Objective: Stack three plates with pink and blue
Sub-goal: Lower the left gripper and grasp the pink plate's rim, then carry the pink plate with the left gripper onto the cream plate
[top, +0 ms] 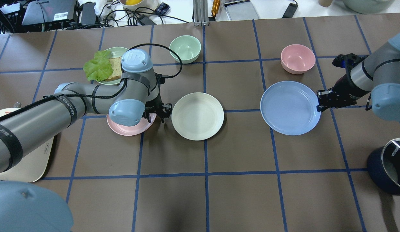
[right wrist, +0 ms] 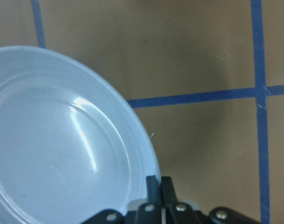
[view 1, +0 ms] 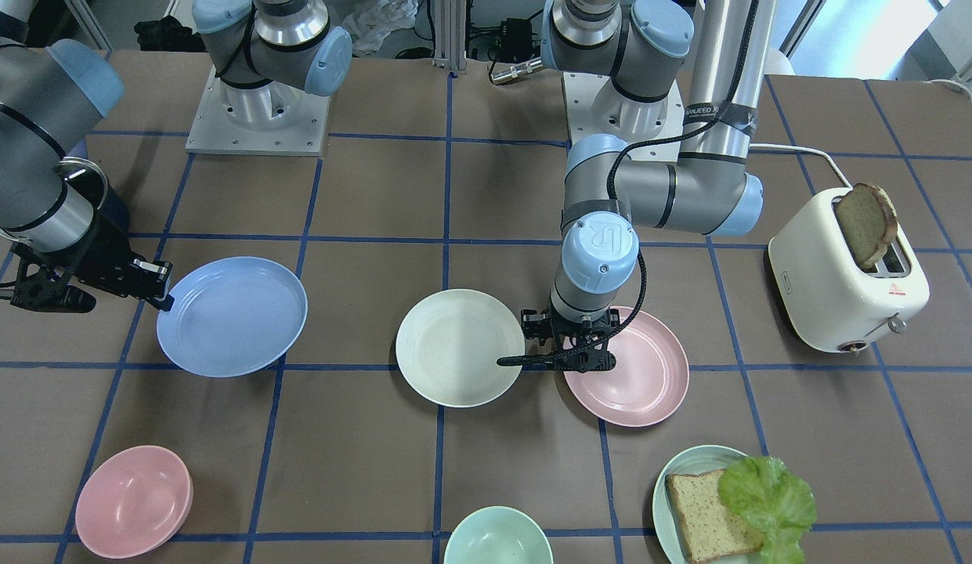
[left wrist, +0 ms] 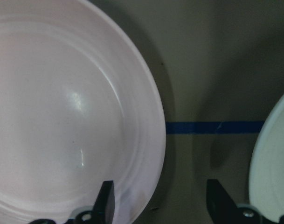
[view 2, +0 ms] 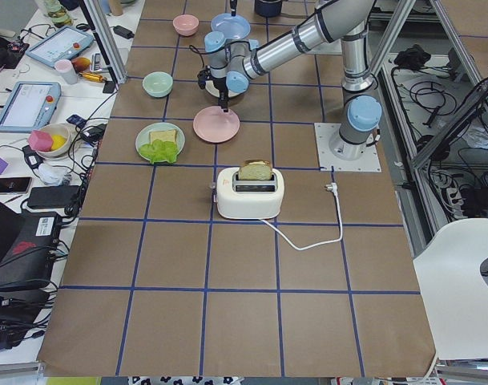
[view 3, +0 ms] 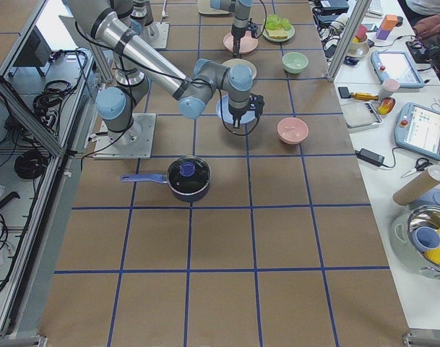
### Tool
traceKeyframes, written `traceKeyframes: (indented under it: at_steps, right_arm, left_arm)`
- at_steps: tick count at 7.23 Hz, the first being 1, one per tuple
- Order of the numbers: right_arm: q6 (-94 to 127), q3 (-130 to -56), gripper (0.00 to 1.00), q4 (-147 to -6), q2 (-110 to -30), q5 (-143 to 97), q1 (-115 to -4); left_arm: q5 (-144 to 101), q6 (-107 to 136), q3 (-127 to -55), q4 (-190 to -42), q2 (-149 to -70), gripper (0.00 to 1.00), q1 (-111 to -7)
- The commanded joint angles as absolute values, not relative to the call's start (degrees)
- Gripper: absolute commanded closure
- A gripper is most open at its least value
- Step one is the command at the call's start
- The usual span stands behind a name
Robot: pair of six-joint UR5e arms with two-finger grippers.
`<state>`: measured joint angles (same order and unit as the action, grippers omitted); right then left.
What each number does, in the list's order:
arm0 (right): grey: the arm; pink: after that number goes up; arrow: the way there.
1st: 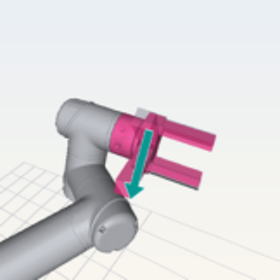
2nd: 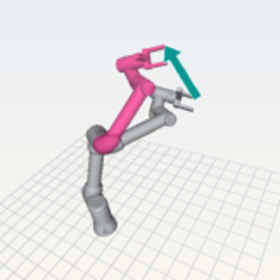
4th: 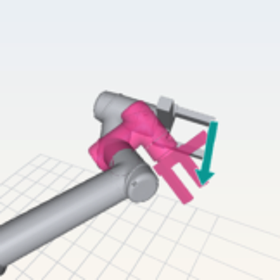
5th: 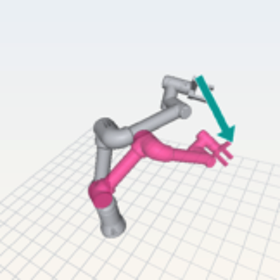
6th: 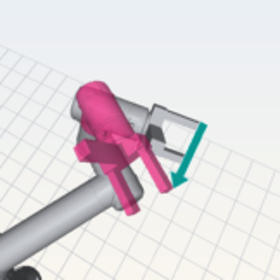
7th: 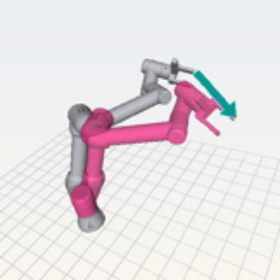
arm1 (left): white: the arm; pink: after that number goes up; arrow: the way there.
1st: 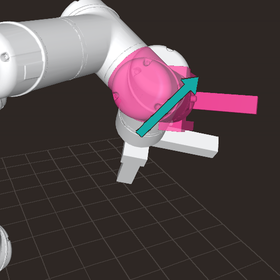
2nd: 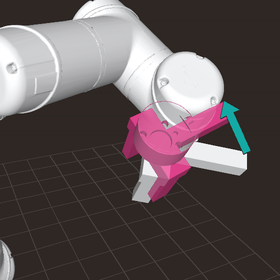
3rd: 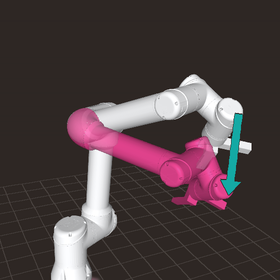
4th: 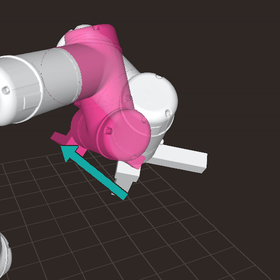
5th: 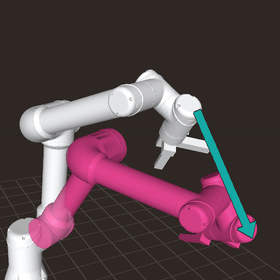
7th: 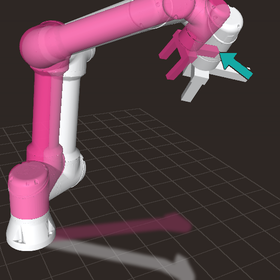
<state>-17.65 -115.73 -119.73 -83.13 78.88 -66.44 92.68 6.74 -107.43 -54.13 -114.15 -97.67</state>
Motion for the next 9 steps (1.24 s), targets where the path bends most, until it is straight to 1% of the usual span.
traceKeyframes:
  at_steps: [1,4,5,6,7,8,9]
  right_arm:
    - [-17.7,-115.8,1.0,-119.7,-83.1,78.8,-66.4]
    - [-17.7,-115.5,1.0,-119.8,-83.1,78.7,-66.4]
    - [-17.7,-115.4,1.0,-119.8,-83.1,78.7,-66.4]
    - [-17.7,-115.3,1.0,-119.9,-83.1,78.7,-66.4]
    - [-17.7,-115.3,1.0,-119.9,-83.1,78.7,-66.4]
    - [-17.7,-115.2,1.0,-119.9,-83.1,79.0,-66.4]
    - [-17.7,-113.9,1.0,-119.0,-83.0,79.1,-66.4]
  left_arm:
    - [93.2,6.1,-107.8,-52.6,-113.9,1.0,-97.9]
    - [98.1,6.1,-107.1,-50.4,-111.1,1.0,-99.9]
    - [98.3,7.6,-105.9,-50.4,-110.0,1.0,-103.1]
    - [101.4,10.5,-102.1,-51.6,-110.3,1.0,-108.8]
    - [102.7,14.5,-97.5,-56.6,-111.3,1.0,-114.0]
    - [102.0,23.6,-93.0,-60.9,-112.3,1.0,-116.5]
    - [101.3,27.6,-91.2,-61.7,-114.5,1.0,-118.9]
